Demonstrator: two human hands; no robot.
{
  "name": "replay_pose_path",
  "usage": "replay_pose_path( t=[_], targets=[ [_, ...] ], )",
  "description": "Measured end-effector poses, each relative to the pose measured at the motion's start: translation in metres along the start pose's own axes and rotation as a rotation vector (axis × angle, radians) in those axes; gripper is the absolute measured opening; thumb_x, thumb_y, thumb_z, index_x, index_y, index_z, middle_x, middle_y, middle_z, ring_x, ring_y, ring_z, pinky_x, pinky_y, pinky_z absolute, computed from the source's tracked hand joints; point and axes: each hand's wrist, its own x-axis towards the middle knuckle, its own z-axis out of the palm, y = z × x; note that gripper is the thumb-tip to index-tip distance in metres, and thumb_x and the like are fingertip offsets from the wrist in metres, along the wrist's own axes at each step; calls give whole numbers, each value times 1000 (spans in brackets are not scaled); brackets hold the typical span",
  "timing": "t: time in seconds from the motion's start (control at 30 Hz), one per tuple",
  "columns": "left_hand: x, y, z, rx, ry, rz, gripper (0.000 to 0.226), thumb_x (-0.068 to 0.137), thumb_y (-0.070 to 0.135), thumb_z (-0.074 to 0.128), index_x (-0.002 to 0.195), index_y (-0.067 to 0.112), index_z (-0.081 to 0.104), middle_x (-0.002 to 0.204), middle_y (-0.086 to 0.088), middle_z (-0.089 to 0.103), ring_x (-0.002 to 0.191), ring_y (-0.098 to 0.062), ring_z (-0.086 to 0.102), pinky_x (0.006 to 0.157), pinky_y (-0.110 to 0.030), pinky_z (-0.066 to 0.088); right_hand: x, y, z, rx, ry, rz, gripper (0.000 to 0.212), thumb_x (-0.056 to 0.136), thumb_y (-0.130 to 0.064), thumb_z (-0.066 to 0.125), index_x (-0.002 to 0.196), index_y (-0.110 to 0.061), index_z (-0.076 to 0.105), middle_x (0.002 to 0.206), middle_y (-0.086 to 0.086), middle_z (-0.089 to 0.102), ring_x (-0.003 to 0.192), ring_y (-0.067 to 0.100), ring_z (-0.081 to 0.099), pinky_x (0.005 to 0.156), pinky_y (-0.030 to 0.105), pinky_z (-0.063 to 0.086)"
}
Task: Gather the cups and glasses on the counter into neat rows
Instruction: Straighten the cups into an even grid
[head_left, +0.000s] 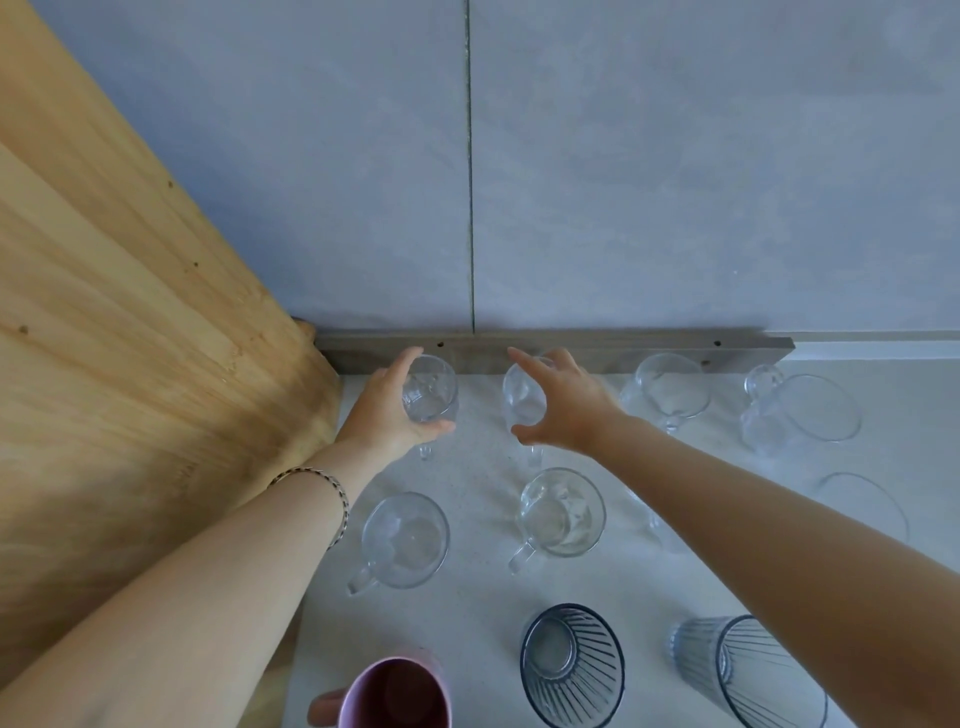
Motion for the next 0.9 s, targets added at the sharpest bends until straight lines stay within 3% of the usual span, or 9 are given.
replay_pose_path(
  t=[0.2, 0.27, 0.33, 0.43, 0.57, 0.67, 0.77, 0.9],
  targets=[
    [-2, 6, -3, 40, -43, -41, 98, 68, 33, 80, 145, 29, 20, 140, -9, 38, 127, -23, 43, 98, -28, 37, -5, -2, -1, 10, -25, 16, 102, 72, -44, 75, 149, -37, 9, 150, 5, 23, 136, 28, 34, 107, 42, 42],
    [-7, 13, -5, 181, -51, -46, 101, 70, 41, 77, 148, 29, 13, 147, -10, 28, 133, -26, 36, 104, -32, 36, -14, -2, -5, 32, -12, 40, 103, 72, -51, 73, 150, -33, 7, 153, 7, 18, 139, 29, 28, 111, 43, 36],
    [-12, 24, -7, 380, 7, 19, 100, 71, 49, 72, 148, 26, 14, 152, -13, 20, 140, -30, 24, 112, -39, 29, -31, 1, -12, 70, 52, 50, 89, 79, -50, 66, 150, -26, 17, 152, 7, 21, 140, 27, 27, 114, 41, 32],
    [-25, 51, -4, 500, 77, 211, 76, 81, 44, 63, 145, 21, 28, 151, -11, 25, 141, -31, 21, 114, -43, 23, -66, 19, -25, 144, 121, 39, 56, 89, -34, 60, 139, -20, 41, 146, 5, 34, 137, 20, 32, 113, 30, 29],
    [-41, 100, 22, 401, -7, 352, 40, 89, 21, 53, 129, 14, 51, 132, -5, 53, 122, -27, 51, 99, -34, 39, -114, 73, -47, 107, 143, 93, 36, 90, -23, 59, 126, -18, 57, 136, 2, 46, 130, 17, 41, 105, 22, 31],
    [-47, 139, 57, 296, -57, 353, 44, 90, 16, 49, 135, 14, 44, 139, -3, 45, 129, -23, 44, 102, -33, 37, -135, 118, -65, 49, 206, 212, 41, 88, -20, 60, 129, -17, 54, 138, 4, 45, 133, 21, 37, 109, 30, 31],
    [-44, 167, 92, 286, -151, 298, 68, 88, 20, 54, 147, 18, 20, 155, -2, 20, 139, -24, 32, 108, -37, 36, -142, 154, -83, 29, 305, 336, 57, 86, -21, 62, 139, -16, 43, 144, 6, 37, 134, 25, 34, 109, 34, 32],
    [-34, 188, 123, 319, -214, 188, 88, 83, 31, 62, 149, 19, 5, 160, -5, -1, 145, -28, 19, 111, -41, 32, -136, 185, -101, 30, 218, 499, 84, 81, -37, 68, 148, -18, 22, 149, 9, 27, 133, 31, 37, 105, 40, 37]
  ],
)
